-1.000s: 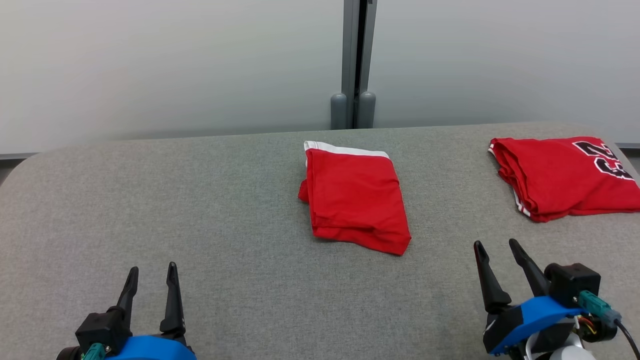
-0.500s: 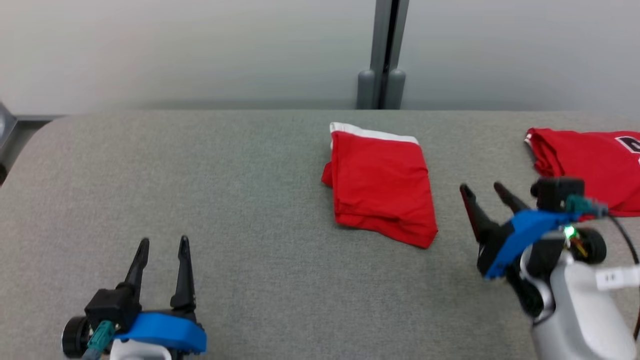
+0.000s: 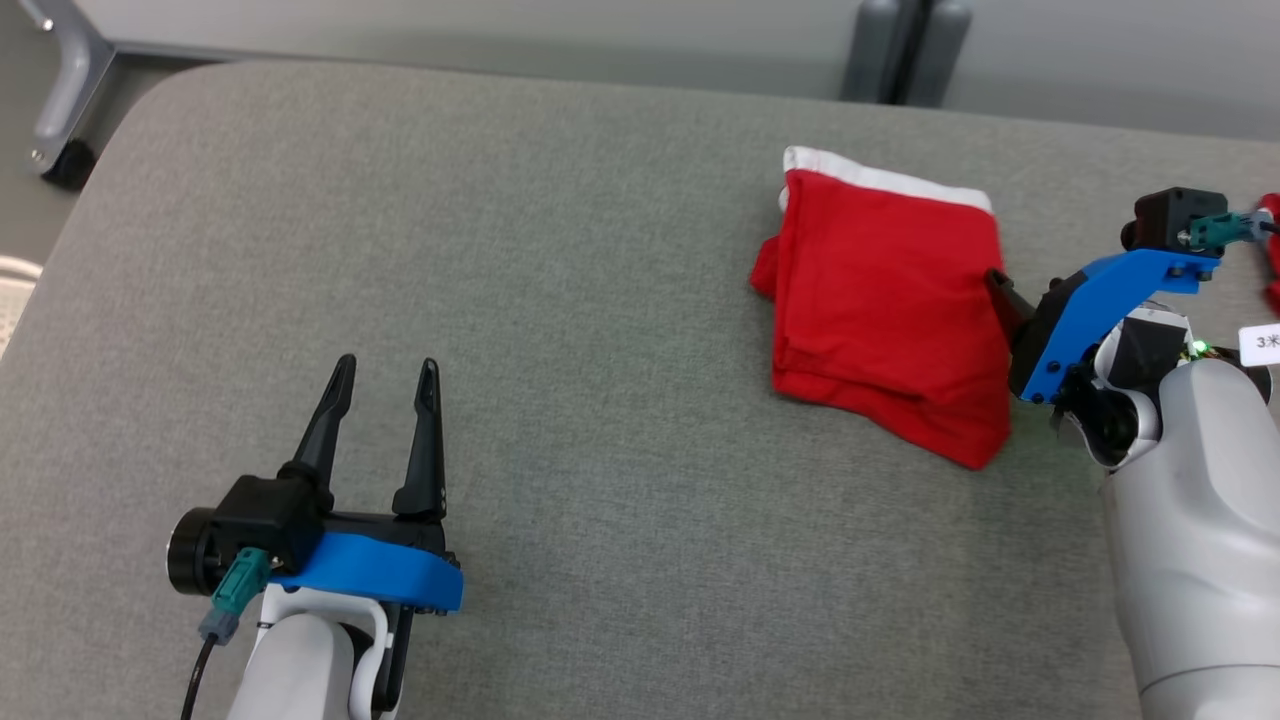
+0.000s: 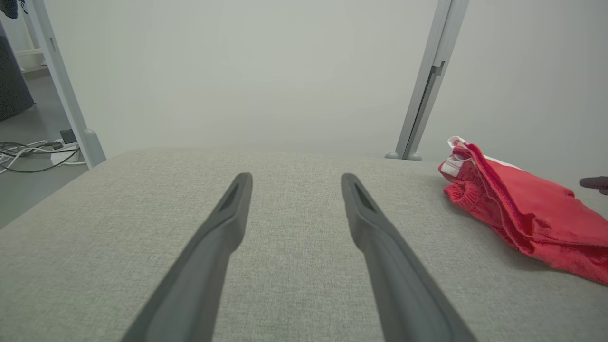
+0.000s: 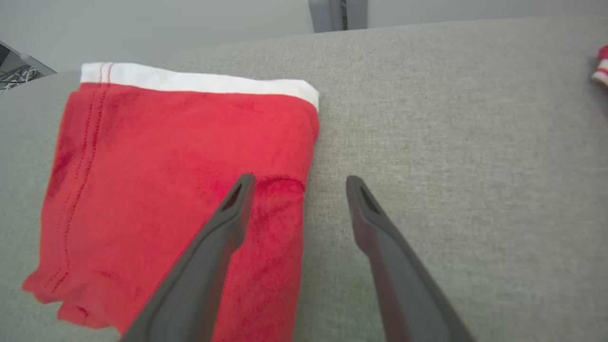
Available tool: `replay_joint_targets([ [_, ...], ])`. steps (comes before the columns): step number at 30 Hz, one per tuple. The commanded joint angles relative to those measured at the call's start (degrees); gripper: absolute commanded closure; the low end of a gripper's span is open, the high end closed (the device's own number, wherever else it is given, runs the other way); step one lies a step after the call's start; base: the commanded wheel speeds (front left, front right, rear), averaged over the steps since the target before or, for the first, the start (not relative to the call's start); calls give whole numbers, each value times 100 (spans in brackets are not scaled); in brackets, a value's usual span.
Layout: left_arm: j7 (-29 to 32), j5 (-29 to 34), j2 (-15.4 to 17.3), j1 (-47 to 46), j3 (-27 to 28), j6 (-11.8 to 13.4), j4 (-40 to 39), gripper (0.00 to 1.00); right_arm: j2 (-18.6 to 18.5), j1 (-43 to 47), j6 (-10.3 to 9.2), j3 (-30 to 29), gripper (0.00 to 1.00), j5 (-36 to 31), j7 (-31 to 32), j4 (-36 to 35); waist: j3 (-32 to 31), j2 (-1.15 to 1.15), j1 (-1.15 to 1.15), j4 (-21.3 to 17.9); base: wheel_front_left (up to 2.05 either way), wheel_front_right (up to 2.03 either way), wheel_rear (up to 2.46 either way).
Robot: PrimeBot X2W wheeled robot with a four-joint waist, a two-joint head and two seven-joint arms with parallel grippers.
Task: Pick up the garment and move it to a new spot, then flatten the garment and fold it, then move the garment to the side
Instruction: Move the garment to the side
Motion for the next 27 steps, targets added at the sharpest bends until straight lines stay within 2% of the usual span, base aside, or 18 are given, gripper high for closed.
replay_joint_targets([
  [1, -25, -35, -6, -128, -21, -37, -29, 0, 21, -160, 3, -82, 0, -150, 27, 170, 244, -1, -1, 216, 0, 0, 0],
  [6, -25, -42, -30, -194, -77, -39, -43, 0, 117, -426, 3, -352, 0, -498, 128, 745, 369, -1, -1, 268, 0, 0, 0],
  [10, -25, -64, -41, -228, -97, -39, -21, 0, 205, -472, 3, -392, 0, -500, 267, 1175, 390, -1, -1, 274, 0, 0, 0],
  [11, -25, -68, -42, -229, -98, -39, -17, 0, 221, -481, 3, -338, 7, -519, 298, 1256, 393, -1, -1, 266, 0, 0, 0],
  [12, -25, -70, -45, -228, -96, -39, -20, 0, 235, -491, 4, -278, 59, -521, 309, 1323, 397, -1, -1, 254, 0, 0, 0],
  [13, -25, -69, -47, -230, -96, -40, -19, 0, 245, -503, 7, -190, 100, -531, 317, 1370, 399, -1, -1, 241, 0, 0, 0],
  [15, -25, -70, -48, -228, -88, -40, -18, 0, 232, -551, 8, 27, 100, -616, 246, 1404, 380, -1, -1, 197, 0, 0, 0],
  [19, -25, -70, -53, -208, -54, -39, -30, 0, -104, -853, 1, 563, 100, -797, 132, 1263, 282, -1, -1, 68, 0, 0, 0],
  [22, -25, -78, -58, -130, 1, -39, -68, 0, -335, -1149, 2, 1016, 100, -681, 82, 1074, 208, -1, -1, -85, 0, 0, 0],
  [27, -24, -95, -76, -109, 11, -39, -166, 0, -1025, -1516, 2, 1938, 100, -442, 283, 716, 204, -1, -1, -351, 0, 0, 0],
])
